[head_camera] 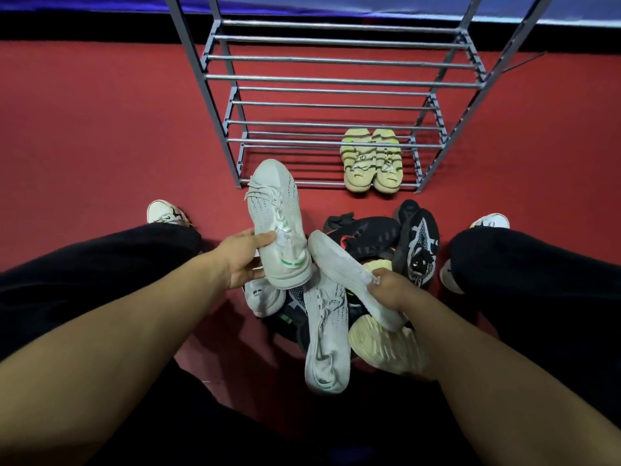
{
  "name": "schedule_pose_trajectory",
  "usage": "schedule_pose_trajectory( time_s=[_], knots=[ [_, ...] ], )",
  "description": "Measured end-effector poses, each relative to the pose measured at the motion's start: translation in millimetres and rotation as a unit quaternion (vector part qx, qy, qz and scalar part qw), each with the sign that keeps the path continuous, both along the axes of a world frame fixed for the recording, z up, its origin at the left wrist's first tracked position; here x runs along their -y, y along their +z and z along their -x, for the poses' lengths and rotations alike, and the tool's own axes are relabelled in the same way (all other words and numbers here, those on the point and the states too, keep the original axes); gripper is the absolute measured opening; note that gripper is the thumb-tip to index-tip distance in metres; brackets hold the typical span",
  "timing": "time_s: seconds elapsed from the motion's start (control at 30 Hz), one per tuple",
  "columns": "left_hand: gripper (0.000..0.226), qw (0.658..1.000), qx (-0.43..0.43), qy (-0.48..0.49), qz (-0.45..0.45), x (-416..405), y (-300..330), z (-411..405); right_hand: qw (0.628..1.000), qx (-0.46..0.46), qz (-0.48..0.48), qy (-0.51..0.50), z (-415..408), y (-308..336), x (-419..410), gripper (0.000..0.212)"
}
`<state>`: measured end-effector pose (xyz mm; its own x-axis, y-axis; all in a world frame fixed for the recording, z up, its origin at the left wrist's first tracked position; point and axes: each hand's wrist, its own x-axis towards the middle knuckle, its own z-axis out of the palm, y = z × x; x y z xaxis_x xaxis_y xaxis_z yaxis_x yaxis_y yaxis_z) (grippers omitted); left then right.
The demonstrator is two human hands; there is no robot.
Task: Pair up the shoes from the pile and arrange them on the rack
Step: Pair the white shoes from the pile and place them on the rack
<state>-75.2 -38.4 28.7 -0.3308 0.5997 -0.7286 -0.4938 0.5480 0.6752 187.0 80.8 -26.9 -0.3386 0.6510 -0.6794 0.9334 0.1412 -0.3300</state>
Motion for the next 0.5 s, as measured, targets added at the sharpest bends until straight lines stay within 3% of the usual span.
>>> schedule_pose_trajectory(
  time_s=[0.23, 0.33, 0.4, 0.5],
  knots=[
    [0.014, 0.999, -0.009, 0.033, 0.006, 1.7, 0.9, 5.8, 0.996, -0.082, 0.027, -0.004, 13.2, 14.6, 6.1, 0.018],
    [0.017, 0.999, -0.012, 0.041, 0.005, -2.0, 2.2, 8.2, 0.997, -0.075, -0.007, 0.023, 19.8, 15.9, 10.7, 0.021],
    [0.015, 0.999, -0.013, 0.046, 0.006, -3.3, 2.4, 10.0, 0.990, -0.130, 0.027, -0.037, 22.4, 17.3, 14.0, 0.017],
    [0.019, 0.998, -0.004, 0.062, 0.003, -4.5, 1.7, 13.7, 0.944, -0.248, 0.093, -0.198, 27.9, 27.2, 11.4, 0.011]
  ],
)
